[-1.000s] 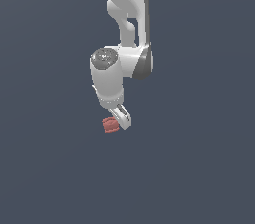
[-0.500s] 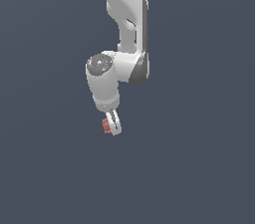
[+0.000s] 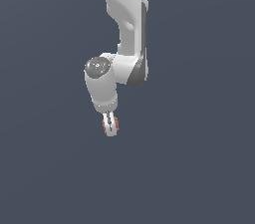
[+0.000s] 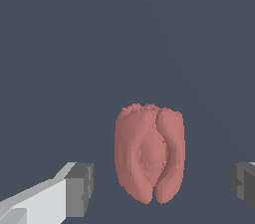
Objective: Pick up the object and move it to a goal position.
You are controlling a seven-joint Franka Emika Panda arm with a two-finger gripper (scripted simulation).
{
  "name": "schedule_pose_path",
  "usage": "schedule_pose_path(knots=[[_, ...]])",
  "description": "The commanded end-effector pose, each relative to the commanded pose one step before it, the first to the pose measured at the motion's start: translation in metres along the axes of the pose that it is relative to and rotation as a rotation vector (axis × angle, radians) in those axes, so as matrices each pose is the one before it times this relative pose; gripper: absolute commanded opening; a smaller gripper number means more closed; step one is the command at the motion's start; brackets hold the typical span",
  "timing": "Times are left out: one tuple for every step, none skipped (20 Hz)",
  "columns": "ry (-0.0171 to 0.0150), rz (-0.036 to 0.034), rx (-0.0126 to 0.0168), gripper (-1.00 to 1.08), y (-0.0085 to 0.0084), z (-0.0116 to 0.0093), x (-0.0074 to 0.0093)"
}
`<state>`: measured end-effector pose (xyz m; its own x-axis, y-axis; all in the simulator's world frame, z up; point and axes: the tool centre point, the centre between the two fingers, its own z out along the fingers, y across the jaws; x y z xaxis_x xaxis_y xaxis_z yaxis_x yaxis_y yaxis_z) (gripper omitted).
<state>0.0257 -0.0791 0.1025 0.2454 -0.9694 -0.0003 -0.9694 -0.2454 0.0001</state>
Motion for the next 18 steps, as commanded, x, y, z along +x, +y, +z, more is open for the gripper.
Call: schedule_pose_path(knots=[[0.00031,0.00829,0.00011,1.0,-0.00001,0.00039,0.00048],[-0.0002,-0.00495,-0.00016,1.0,0.00005,-0.00019,-0.00026],[0.0,0.0,0.0,1.0,0.0,0.0004,-0.00003],[0.0,0.0,0.0,1.0,0.0,0.00119,-0.00008],[0.0,0.00049,0.0,1.0,0.00011,0.00198,0.00016],[0.0,0.0,0.0,1.0,0.0,0.00276,-0.00019],[0.00001,0.00069,0.0,1.0,0.00017,0.00354,0.00017],[0.00001,0.00049,-0.00001,1.0,0.00014,0.0043,-0.00001],[0.00001,0.00049,-0.00001,1.0,0.00016,0.00505,-0.00007],[0.00003,0.00085,-0.00002,1.0,0.00027,0.00577,0.00008],[0.00002,0.00069,-0.00002,1.0,0.00023,0.00593,-0.00002],[0.00003,0.00069,-0.00001,1.0,0.0002,0.00515,0.00005],[0.00002,0.00049,0.0,1.0,0.0001,0.00435,0.00001],[0.0,0.0,0.0,1.0,-0.00008,0.00356,-0.0002],[0.00001,0.00049,0.00004,1.0,-0.00005,0.00275,0.00019],[0.0,0.0,0.0,1.0,-0.00026,0.00197,0.0],[0.0,0.0,0.0,1.0,-0.00034,0.00117,0.00009],[0.0,0.0,0.0,1.0,-0.00035,0.00045,0.00015]])
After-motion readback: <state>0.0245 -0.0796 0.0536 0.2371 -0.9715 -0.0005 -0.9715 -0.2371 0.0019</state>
